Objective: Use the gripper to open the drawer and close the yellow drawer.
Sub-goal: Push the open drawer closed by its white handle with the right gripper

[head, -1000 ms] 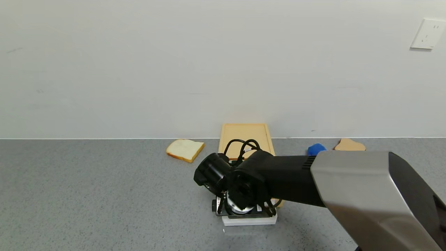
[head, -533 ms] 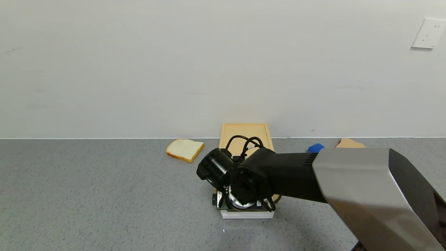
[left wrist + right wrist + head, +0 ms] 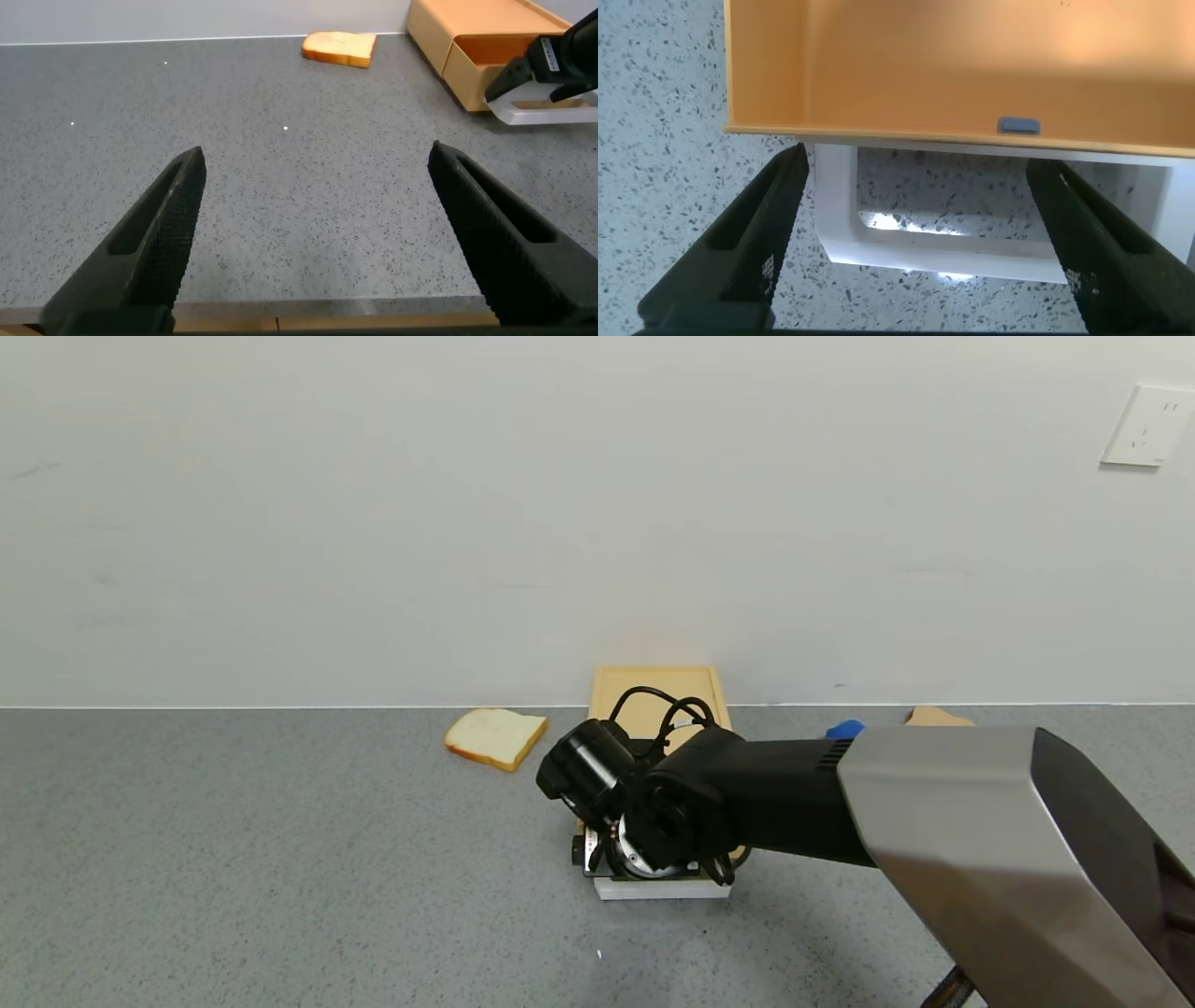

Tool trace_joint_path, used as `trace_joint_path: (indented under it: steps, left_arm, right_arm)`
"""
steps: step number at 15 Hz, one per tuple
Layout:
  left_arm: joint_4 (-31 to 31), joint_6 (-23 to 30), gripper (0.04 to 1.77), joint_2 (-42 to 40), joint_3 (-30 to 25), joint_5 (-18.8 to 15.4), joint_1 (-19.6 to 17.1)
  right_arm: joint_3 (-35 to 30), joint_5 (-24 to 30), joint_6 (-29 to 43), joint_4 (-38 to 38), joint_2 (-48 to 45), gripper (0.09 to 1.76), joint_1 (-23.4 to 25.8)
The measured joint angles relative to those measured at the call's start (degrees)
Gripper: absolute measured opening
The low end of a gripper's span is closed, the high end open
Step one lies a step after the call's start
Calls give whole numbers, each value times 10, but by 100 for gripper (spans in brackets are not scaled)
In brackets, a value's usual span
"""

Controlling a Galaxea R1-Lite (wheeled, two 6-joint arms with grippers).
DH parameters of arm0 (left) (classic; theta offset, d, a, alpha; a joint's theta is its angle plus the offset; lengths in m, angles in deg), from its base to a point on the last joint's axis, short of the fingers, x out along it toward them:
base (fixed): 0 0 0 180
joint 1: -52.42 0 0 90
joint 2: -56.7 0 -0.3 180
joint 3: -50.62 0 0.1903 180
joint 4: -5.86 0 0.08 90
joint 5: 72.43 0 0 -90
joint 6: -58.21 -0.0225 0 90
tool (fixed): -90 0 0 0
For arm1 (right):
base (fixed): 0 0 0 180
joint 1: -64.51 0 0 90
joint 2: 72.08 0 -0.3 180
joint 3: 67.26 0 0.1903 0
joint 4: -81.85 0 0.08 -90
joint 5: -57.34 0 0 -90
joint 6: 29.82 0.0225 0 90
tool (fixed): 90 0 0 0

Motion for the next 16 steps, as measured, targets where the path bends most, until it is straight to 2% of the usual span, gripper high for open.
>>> trace_joint_path:
  steps: [16]
  left_arm:
    - [0,0,172,0,0,0,0]
  right_arm:
    - [1,-1,-72,154,25,171,39]
